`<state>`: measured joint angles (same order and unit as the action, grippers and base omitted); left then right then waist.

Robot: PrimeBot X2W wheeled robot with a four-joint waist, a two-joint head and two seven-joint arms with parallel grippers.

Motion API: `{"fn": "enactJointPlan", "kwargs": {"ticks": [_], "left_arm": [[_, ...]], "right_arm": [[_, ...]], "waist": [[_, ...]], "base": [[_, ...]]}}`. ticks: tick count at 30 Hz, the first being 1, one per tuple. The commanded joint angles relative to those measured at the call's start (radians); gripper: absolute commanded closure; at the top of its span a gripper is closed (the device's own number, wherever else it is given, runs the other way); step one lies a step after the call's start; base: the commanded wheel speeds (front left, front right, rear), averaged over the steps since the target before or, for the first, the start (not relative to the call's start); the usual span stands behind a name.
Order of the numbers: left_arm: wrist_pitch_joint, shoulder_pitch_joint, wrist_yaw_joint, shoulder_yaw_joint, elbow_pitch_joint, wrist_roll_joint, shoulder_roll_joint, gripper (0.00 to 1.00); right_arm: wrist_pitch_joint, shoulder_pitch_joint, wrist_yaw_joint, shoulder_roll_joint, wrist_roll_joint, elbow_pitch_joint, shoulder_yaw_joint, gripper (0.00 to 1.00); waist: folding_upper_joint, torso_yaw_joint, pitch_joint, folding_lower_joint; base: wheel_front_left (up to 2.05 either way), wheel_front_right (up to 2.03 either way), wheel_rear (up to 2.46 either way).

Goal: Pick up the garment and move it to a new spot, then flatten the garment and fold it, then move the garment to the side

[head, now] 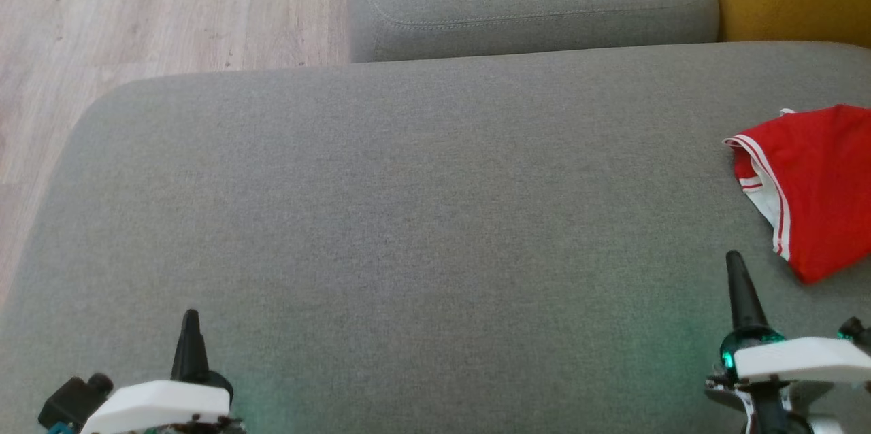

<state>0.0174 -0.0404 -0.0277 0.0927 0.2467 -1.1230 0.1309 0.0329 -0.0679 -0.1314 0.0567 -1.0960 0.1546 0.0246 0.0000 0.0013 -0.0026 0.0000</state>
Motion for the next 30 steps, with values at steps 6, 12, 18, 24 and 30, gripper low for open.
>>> {"fn": "enactJointPlan", "kwargs": {"ticks": [6,12,18,24,30], "left_arm": [[-0.018,0.072,-0.021,-0.054,-0.024,-0.073,-0.009,1.0],[-0.033,0.083,-0.033,-0.074,-0.021,-0.134,-0.018,1.0],[-0.047,0.094,-0.044,-0.094,-0.018,-0.195,-0.027,1.0],[-0.062,0.105,-0.056,-0.114,-0.015,-0.255,-0.036,1.0],[-0.077,0.115,-0.068,-0.134,-0.011,-0.315,-0.044,1.0]], "right_arm": [[0.008,0.068,0.0,0.022,-0.082,-0.014,0.0,1.0],[0.014,0.083,0.001,0.023,-0.149,0.001,0.007,1.0],[0.019,0.098,0.001,0.023,-0.216,0.015,0.013,1.0],[0.025,0.113,0.001,0.023,-0.282,0.03,0.02,1.0],[0.031,0.128,0.001,0.023,-0.348,0.044,0.027,1.0]], "waist": [[0.0,0.0,0.001,0.0],[0.0,0.0,0.001,0.0],[0.0,0.0,0.002,0.0],[0.0,-0.001,0.003,0.0],[0.0,-0.001,0.004,0.0]], "base": [[0.0,0.0,0.0],[0.0,0.0,0.0],[0.0,0.0,0.0],[0.0,0.0,0.0],[0.0,0.0,0.0]]}}
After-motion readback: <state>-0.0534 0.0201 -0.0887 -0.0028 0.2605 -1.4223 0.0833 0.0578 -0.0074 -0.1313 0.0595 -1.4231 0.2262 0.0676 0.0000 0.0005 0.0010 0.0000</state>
